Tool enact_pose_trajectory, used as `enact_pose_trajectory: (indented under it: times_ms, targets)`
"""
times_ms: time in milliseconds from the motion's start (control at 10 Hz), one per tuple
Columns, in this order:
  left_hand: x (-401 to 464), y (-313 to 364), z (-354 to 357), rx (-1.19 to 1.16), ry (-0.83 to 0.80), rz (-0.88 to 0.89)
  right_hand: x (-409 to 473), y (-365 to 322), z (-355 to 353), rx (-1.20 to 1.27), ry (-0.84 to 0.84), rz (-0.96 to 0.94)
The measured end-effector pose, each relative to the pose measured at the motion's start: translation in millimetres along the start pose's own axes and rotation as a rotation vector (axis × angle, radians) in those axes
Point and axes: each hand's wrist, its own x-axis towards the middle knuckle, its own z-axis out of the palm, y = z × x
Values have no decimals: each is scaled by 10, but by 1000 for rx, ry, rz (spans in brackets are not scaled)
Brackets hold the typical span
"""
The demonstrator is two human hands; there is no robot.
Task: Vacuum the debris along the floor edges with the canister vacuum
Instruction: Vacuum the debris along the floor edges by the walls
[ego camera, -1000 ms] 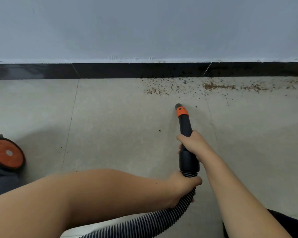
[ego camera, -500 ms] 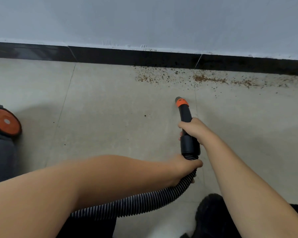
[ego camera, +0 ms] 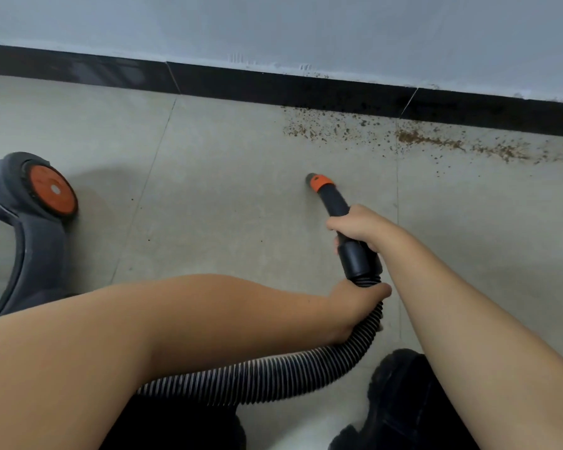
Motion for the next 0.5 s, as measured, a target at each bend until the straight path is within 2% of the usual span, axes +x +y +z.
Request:
enact_pose_trajectory:
  times_ms: [100, 200, 300, 500]
  targets:
    - [139, 243, -125, 77, -34, 23, 112, -15, -224, 144, 160, 30]
    - [174, 509, -240, 111, -46, 42, 213, -79, -389, 247, 236, 51]
    - [213, 610, -248, 109, -25, 50, 267, -204, -426, 242, 235, 50]
    - [260, 664, -383, -35, 20, 60, 378, -562, -237, 84, 97, 1]
